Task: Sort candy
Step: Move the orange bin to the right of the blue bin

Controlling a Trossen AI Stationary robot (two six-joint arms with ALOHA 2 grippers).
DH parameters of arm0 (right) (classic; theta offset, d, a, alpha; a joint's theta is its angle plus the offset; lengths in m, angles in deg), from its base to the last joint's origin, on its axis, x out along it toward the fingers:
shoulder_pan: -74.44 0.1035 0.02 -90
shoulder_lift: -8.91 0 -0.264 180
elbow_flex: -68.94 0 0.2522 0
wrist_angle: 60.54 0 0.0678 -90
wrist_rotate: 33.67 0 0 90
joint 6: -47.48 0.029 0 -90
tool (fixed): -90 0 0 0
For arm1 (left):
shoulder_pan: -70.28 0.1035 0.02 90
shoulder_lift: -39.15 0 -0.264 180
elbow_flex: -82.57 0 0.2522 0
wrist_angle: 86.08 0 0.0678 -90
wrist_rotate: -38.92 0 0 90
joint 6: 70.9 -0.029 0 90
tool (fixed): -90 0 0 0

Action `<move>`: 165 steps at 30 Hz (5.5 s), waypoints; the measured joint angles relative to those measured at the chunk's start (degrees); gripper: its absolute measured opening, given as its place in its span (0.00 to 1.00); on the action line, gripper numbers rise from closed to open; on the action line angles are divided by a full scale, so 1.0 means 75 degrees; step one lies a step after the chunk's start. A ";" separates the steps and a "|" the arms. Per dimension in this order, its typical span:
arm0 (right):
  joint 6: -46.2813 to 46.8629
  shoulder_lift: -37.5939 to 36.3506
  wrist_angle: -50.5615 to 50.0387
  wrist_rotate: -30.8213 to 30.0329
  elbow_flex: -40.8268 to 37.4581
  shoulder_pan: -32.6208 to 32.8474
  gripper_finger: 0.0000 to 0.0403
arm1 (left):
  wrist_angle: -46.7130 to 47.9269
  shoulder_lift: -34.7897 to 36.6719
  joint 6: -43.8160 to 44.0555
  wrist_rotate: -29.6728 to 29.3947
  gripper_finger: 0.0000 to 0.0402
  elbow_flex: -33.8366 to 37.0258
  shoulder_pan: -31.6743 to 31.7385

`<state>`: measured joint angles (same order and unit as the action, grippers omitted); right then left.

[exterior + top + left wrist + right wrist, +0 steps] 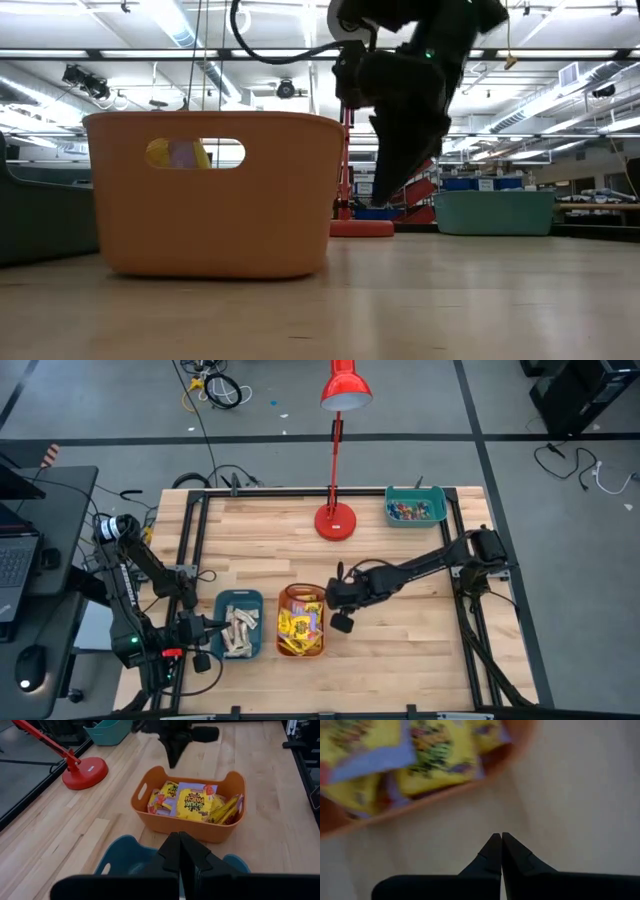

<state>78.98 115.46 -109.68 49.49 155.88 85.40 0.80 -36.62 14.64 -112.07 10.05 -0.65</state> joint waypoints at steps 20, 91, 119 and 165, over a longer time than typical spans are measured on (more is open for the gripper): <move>0.0423 0.0026 0.2419 0.0494 -0.0745 0.0181 0.00 | 0.0003 0.0000 -0.0002 0.0007 0.00 0.0000 0.0002; -0.0840 -0.0798 0.4228 -0.0591 -0.0736 0.0794 0.00 | -0.0673 0.0000 0.0000 0.0088 0.00 0.0379 -0.0001; -0.1318 0.2177 0.3773 -0.2714 0.3103 0.3051 0.00 | -0.2166 -0.0382 -0.0006 -0.1286 0.00 0.0376 0.0002; -0.1971 0.3765 0.4034 -0.2906 0.4454 0.2582 0.00 | -0.3657 -0.1475 -0.0012 -0.1783 0.00 0.0353 0.0002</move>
<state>64.20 143.70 -79.43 27.69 189.28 104.76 -26.63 -47.68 14.55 -125.45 12.69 -0.63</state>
